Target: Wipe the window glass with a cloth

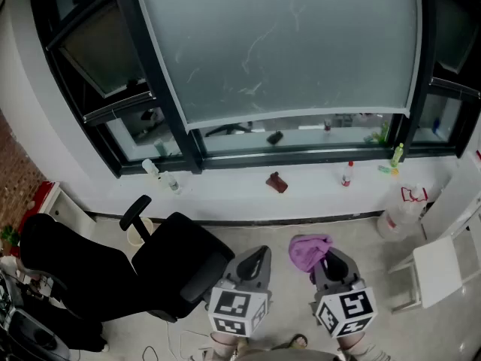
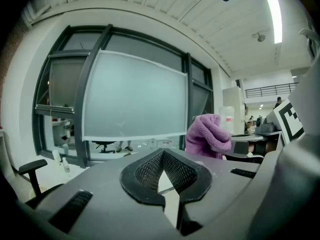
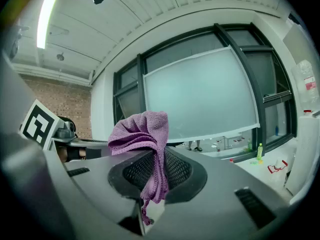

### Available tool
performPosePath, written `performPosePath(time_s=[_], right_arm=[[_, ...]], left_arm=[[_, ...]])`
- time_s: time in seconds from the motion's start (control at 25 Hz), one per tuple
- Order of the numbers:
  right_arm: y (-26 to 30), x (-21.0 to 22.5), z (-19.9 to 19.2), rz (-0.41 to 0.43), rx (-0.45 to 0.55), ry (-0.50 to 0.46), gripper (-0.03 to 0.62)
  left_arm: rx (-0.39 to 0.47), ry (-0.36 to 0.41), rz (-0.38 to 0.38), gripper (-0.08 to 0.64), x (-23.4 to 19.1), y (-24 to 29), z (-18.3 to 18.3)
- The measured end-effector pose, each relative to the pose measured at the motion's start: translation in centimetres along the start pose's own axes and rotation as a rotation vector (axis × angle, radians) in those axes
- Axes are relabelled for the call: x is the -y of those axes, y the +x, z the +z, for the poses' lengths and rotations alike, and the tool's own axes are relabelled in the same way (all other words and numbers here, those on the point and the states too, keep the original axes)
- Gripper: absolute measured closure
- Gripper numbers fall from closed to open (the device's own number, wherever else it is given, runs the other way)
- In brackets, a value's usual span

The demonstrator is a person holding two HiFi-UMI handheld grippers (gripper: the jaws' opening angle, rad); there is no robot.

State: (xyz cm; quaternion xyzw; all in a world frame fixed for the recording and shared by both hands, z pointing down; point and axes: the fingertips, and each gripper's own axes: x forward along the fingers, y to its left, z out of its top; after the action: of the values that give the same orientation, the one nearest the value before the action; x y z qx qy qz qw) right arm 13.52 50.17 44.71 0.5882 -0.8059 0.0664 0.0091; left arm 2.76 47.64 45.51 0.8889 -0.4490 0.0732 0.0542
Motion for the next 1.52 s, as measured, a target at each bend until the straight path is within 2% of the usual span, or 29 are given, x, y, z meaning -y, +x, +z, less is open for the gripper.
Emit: performPosePath(time_s=[0.28, 0.6, 1.08, 1.36, 1.52], right_arm=[[1.7, -4.4, 1.5, -0.001, 0.036, -0.021, 0.545], [2.0, -6.1, 1.8, 0.022, 0.035, -0.039, 0.545], [-0.5, -2.3, 0.6, 0.094, 0.019, -0.027, 0.545], [-0.5, 0.4, -0.4, 0.108, -0.017, -0.017, 0.545], [0.5, 1.9, -0.7, 0.112, -0.031, -0.009, 0.545]], left_arm=[[0.019, -0.007, -0.029, 0.555, -2.3, -2.5, 1.4], [0.057, -0.030, -0.011, 0.555, -3.6, -3.8, 2.7], [0.060, -0.090, 0.060, 0.555, -1.0, -2.7, 0.6], [0.003, -0.111, 0.076, 0.555, 0.3, -0.8, -1.3], [0.008, -0.139, 0.079, 0.555, -0.1, 0.9, -1.1]])
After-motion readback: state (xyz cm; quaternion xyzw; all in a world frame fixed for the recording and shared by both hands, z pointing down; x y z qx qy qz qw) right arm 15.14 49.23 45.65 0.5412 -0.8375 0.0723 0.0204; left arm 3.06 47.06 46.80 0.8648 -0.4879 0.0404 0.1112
